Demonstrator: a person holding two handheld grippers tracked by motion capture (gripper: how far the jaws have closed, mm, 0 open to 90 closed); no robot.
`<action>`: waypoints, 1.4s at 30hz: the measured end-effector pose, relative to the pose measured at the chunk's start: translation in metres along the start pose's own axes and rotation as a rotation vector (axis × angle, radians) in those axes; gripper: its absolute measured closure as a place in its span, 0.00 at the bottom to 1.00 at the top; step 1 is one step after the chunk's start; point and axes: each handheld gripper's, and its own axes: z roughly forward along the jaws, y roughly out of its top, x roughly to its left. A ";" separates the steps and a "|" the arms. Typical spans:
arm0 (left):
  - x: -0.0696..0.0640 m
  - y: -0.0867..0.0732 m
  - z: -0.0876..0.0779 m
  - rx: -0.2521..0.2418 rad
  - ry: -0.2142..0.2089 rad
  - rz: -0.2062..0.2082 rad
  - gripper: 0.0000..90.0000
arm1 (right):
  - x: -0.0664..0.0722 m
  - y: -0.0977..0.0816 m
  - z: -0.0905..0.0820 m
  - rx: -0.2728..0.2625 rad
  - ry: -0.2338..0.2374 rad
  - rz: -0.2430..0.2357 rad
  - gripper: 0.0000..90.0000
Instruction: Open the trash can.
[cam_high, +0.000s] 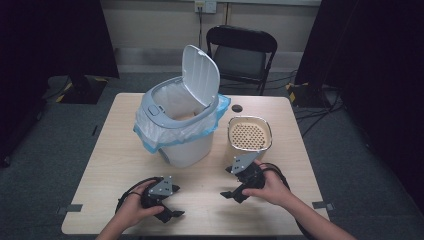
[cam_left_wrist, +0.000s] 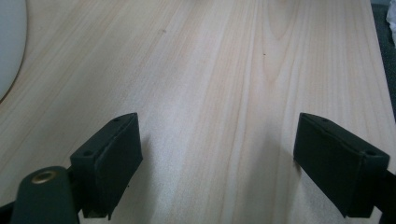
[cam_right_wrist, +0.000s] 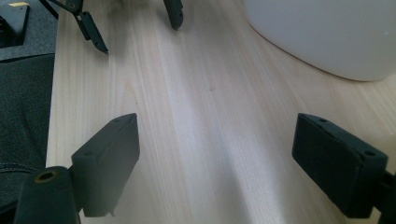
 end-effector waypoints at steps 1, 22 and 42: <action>-0.001 0.000 0.000 0.000 0.002 0.006 0.16 | 0.000 0.000 -0.001 0.003 0.001 -0.003 0.16; -0.002 -0.002 0.002 -0.006 -0.013 0.027 0.09 | -0.017 -0.006 -0.042 -0.030 -0.051 0.034 0.16; -0.002 -0.001 0.002 -0.002 -0.016 0.032 0.08 | -0.035 -0.028 -0.067 -0.018 -0.114 0.061 0.16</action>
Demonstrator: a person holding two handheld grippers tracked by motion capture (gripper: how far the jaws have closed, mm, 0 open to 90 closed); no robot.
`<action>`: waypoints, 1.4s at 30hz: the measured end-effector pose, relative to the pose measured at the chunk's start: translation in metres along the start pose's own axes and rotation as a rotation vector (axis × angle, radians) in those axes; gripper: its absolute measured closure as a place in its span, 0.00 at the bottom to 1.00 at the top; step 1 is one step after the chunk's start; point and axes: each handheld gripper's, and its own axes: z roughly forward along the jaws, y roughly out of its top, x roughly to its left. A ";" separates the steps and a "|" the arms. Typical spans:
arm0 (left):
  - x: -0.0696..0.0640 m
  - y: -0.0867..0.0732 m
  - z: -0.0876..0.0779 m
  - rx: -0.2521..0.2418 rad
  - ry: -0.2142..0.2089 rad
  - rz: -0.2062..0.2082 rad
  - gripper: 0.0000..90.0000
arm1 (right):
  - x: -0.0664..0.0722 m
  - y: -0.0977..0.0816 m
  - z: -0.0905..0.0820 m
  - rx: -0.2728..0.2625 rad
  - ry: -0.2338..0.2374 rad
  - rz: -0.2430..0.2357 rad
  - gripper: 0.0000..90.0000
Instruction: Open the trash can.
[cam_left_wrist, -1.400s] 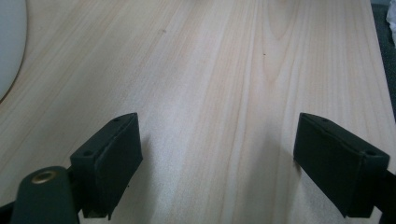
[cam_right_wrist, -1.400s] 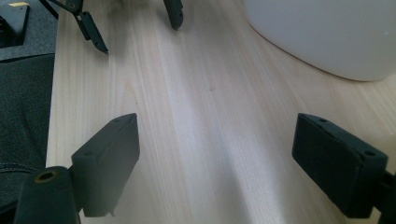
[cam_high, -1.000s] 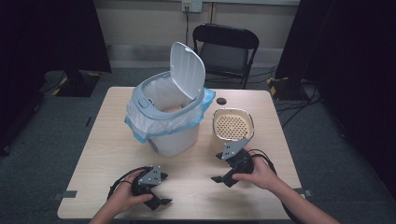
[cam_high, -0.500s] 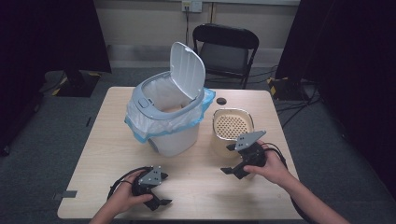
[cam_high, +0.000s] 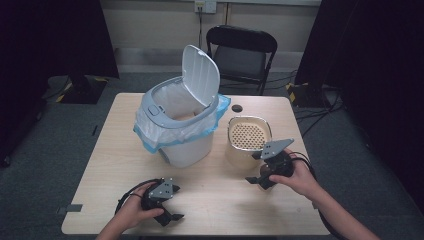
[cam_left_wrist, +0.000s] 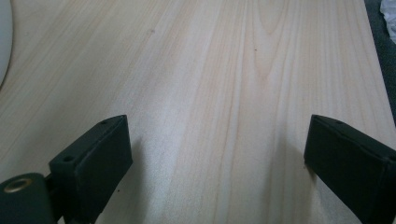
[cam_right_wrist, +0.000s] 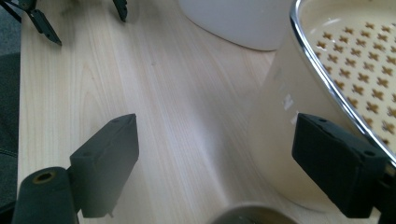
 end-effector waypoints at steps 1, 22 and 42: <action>0.000 0.000 0.000 0.000 0.000 0.000 0.08 | -0.001 -0.002 -0.001 -0.001 0.000 0.002 0.16; 0.000 0.000 0.000 0.000 0.000 0.000 0.08 | -0.015 -0.036 -0.015 -0.006 -0.031 0.063 0.16; 0.000 0.000 0.000 0.000 0.000 0.000 0.08 | -0.018 -0.068 -0.025 -0.057 -0.025 0.117 0.15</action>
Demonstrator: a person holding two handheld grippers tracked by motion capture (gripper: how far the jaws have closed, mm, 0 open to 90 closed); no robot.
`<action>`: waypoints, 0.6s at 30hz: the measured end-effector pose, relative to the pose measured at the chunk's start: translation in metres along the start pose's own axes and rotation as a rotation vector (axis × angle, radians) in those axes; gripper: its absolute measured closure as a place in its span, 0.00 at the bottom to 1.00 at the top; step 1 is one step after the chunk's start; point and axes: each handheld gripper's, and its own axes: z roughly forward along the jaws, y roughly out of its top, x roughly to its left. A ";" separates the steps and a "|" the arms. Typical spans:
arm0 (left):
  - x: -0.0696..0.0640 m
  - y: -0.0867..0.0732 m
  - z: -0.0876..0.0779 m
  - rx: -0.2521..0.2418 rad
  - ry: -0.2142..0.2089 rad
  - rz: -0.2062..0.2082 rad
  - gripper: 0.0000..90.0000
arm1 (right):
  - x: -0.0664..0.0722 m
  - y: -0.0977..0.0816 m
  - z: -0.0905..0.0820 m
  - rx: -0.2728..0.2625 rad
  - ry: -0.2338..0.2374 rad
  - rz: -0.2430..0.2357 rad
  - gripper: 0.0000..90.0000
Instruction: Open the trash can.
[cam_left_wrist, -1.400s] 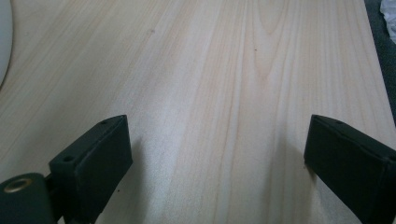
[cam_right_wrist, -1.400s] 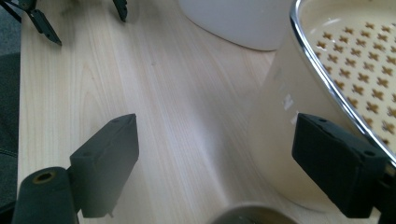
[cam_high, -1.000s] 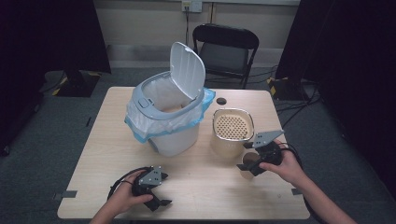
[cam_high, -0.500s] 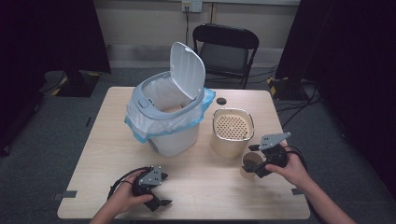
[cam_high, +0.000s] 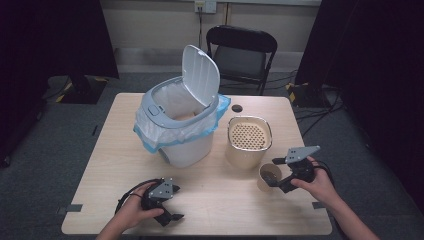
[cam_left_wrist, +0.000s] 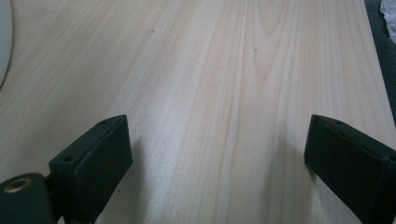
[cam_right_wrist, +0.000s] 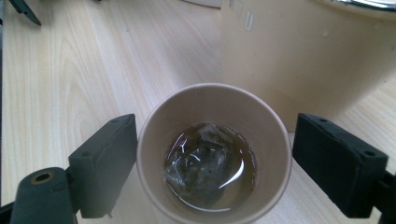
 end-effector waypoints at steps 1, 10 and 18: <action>0.000 0.000 0.000 0.000 0.000 0.000 0.08 | -0.001 -0.003 -0.001 -0.005 0.004 0.005 0.15; 0.000 0.000 0.000 0.000 0.000 0.000 0.08 | -0.001 -0.018 -0.001 -0.021 0.003 0.021 0.15; 0.000 0.000 0.000 0.000 0.000 -0.001 0.08 | -0.001 -0.033 0.006 -0.056 -0.007 0.054 0.15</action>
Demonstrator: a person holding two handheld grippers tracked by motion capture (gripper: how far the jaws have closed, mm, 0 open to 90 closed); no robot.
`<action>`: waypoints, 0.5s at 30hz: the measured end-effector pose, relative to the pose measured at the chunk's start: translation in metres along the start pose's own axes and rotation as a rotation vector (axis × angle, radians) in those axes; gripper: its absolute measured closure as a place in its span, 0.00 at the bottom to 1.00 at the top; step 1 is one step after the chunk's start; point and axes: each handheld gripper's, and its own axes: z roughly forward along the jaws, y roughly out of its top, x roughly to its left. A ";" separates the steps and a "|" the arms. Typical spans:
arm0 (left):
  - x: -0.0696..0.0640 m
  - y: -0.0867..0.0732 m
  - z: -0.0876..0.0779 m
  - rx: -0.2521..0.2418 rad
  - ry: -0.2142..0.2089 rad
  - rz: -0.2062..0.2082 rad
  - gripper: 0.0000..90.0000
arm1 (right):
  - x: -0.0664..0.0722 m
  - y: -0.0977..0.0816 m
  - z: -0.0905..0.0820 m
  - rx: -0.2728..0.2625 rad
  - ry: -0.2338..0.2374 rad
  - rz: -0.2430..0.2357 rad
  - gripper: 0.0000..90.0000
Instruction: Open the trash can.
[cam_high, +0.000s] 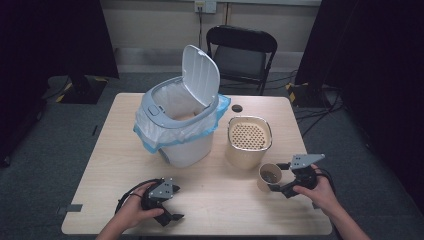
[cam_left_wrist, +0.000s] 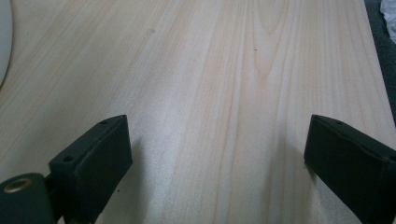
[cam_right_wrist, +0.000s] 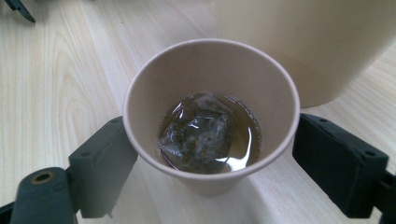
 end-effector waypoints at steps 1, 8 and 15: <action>0.000 0.000 0.000 0.000 0.000 0.001 0.08 | 0.000 -0.002 0.001 -0.006 -0.002 0.007 0.16; 0.000 0.000 0.000 0.001 0.000 0.001 0.08 | 0.000 -0.008 0.009 -0.040 -0.001 0.026 0.16; 0.000 0.000 0.000 0.000 0.000 0.000 0.08 | 0.000 -0.013 0.017 -0.080 0.000 0.039 0.16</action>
